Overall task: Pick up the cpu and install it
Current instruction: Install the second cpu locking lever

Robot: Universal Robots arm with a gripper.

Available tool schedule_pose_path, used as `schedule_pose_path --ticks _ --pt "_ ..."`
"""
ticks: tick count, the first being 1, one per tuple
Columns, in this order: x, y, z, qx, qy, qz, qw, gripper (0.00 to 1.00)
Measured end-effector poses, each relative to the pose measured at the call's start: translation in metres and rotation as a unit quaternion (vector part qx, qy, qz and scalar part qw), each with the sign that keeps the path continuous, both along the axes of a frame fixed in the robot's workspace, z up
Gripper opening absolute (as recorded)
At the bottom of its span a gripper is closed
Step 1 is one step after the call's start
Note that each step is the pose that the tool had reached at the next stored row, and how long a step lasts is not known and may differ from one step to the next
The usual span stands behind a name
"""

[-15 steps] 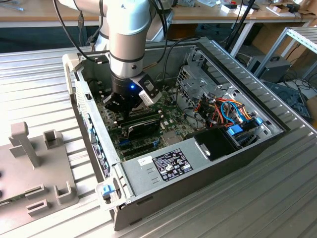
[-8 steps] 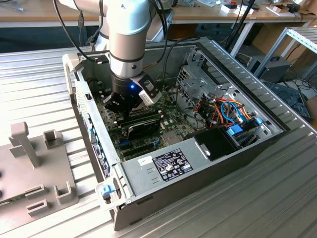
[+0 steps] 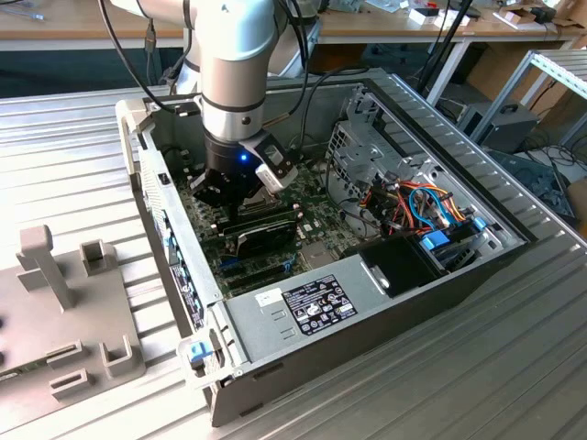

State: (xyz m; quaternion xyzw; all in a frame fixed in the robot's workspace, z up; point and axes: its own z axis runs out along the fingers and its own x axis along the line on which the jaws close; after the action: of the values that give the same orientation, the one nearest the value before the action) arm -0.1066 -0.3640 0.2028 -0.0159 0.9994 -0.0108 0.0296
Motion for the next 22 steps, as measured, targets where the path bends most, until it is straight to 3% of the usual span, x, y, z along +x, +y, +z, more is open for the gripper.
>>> schedule_pose_path --ticks 8,20,22 --pt "-0.0005 0.0020 0.0000 -0.0065 0.0000 0.000 0.99998 0.11" --pt "-0.0017 0.0028 0.0000 -0.0066 -0.0002 0.000 0.99998 0.11" --pt "-0.0017 0.0029 -0.0002 -0.0087 -0.0003 0.000 0.99996 0.11"
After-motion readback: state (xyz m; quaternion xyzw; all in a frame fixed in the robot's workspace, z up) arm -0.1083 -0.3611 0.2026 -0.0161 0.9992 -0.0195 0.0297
